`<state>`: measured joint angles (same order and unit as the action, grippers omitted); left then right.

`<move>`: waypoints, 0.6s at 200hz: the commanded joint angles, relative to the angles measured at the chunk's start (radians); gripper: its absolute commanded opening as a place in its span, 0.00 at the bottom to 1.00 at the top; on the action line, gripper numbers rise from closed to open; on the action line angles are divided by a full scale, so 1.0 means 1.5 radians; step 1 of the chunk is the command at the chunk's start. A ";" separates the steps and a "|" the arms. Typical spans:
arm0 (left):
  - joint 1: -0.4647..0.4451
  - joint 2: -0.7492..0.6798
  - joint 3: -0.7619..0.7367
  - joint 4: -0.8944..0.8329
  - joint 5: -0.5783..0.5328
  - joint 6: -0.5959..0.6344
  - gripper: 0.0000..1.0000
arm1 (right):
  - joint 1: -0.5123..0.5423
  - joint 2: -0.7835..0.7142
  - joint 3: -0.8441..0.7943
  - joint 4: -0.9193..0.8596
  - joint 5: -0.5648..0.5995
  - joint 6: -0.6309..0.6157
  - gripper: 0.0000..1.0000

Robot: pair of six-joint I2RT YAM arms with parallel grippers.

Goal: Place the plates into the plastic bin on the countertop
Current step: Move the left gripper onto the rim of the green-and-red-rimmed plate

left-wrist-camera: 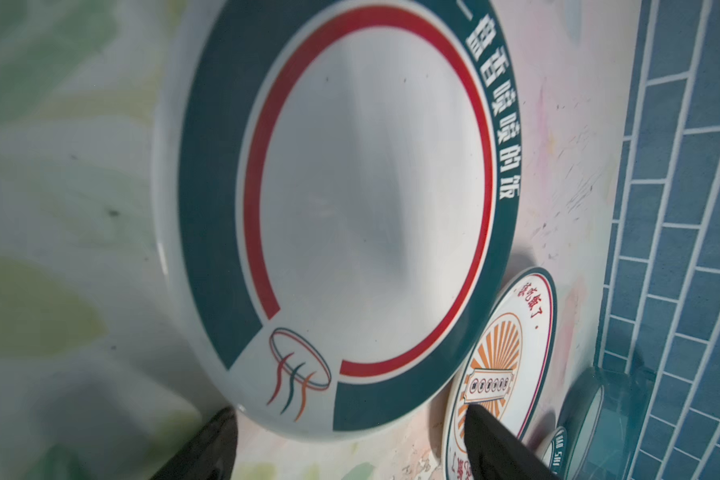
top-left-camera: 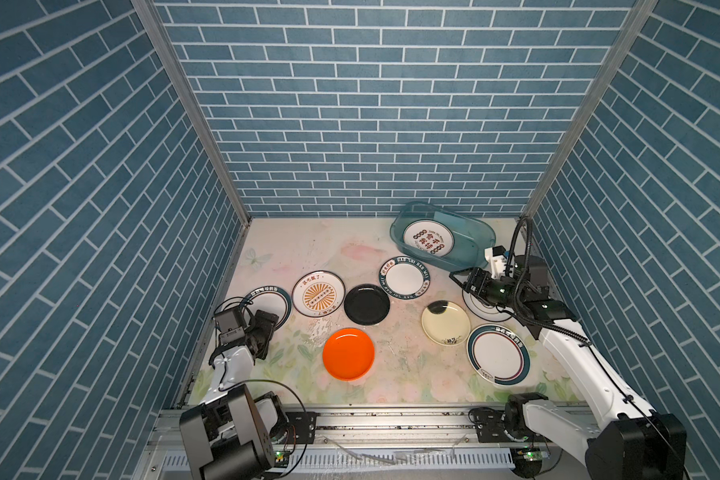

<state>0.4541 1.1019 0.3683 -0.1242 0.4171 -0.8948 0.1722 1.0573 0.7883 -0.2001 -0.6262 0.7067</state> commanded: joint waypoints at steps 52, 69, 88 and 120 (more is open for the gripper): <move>0.004 -0.001 -0.039 0.027 -0.044 -0.037 0.62 | 0.003 0.010 -0.008 0.010 0.000 -0.029 0.80; 0.004 0.000 -0.038 0.025 -0.057 -0.039 0.54 | 0.004 0.014 -0.007 0.009 0.001 -0.029 0.80; 0.004 0.004 -0.037 0.021 -0.067 -0.037 0.52 | 0.003 0.013 -0.008 0.008 0.007 -0.029 0.80; 0.003 0.033 -0.032 0.037 -0.089 -0.030 0.41 | 0.003 0.010 -0.011 0.004 0.019 -0.029 0.80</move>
<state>0.4541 1.1156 0.3275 -0.0669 0.3351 -0.9497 0.1722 1.0756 0.7876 -0.1959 -0.6163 0.6979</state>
